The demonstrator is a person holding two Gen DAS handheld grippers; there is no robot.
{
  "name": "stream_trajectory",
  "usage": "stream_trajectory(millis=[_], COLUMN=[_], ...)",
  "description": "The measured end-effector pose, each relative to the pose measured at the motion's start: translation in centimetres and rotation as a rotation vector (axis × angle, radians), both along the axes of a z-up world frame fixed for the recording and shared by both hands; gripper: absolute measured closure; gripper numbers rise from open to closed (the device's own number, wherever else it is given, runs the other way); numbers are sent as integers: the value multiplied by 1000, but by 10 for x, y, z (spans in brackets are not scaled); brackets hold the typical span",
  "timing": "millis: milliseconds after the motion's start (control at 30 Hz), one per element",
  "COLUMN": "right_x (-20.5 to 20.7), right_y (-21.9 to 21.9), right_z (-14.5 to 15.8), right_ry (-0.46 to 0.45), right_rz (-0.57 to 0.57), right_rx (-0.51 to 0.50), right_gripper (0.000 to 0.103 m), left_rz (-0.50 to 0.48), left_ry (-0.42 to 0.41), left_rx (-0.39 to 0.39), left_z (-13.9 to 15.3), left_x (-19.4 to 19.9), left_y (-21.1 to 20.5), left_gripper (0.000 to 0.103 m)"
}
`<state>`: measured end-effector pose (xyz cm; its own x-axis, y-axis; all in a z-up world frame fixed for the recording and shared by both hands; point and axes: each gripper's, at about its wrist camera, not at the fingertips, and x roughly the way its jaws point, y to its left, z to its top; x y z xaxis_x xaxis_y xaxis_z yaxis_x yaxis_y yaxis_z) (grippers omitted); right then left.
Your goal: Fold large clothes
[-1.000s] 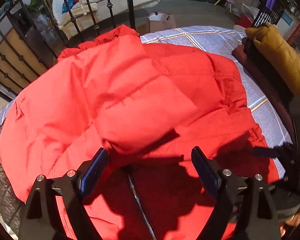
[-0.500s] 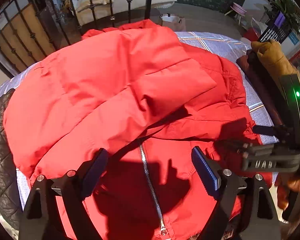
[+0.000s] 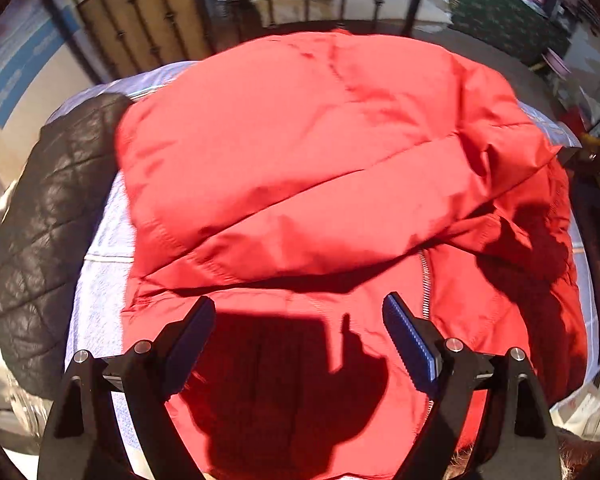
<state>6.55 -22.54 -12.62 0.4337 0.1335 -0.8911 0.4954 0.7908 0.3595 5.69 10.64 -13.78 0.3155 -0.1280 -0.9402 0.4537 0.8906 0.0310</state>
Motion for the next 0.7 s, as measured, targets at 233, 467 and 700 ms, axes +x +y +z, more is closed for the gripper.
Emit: stream_trajectory(millis=[233, 467, 700], right_x=[45, 45, -10], right_y=[33, 71, 52], right_z=[5, -17, -43], right_ry=[-60, 0, 65], right_rz=[124, 303, 253], right_rx=[30, -155, -90], right_gripper=[9, 92, 94], left_rz=[57, 65, 43], left_ry=[-24, -57, -82], left_rx=[12, 1, 2], left_z=[4, 13, 15], left_x=[12, 27, 60], left_y=[21, 22, 6], left_gripper=[19, 19, 19])
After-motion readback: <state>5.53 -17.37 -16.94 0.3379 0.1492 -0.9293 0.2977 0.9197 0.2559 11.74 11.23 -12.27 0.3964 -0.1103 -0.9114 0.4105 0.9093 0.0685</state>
